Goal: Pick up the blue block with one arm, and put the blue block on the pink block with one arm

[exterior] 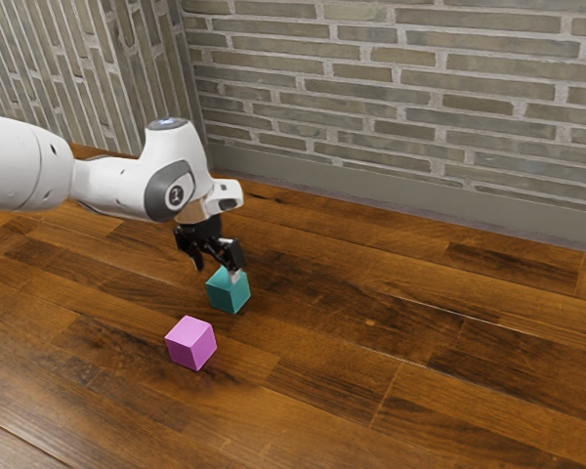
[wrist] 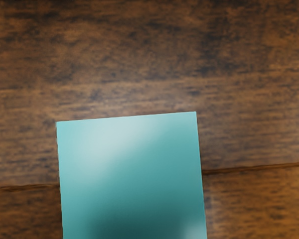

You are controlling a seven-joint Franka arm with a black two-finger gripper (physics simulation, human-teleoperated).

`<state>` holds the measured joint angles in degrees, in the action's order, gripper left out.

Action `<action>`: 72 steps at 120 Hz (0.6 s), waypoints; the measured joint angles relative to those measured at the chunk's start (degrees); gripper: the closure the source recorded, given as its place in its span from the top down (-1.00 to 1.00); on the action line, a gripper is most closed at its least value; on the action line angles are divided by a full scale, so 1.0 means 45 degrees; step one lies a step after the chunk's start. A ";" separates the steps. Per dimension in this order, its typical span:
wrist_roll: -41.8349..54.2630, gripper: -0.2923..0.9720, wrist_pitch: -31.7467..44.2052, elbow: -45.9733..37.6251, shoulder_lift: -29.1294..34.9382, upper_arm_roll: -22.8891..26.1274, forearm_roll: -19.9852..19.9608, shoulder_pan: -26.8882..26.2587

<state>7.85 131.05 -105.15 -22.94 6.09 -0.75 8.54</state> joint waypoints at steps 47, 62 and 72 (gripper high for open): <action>0.0144 0.54 0.0205 0.0258 -0.0890 -0.0046 0.0103 0.0000; 0.0287 0.54 0.0218 0.0644 -0.1275 -0.0046 0.0193 -0.0041; 0.0396 0.54 0.0222 0.0804 -0.1423 -0.0046 0.0218 -0.0058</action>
<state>9.64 132.05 -101.53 -29.35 5.89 0.23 8.28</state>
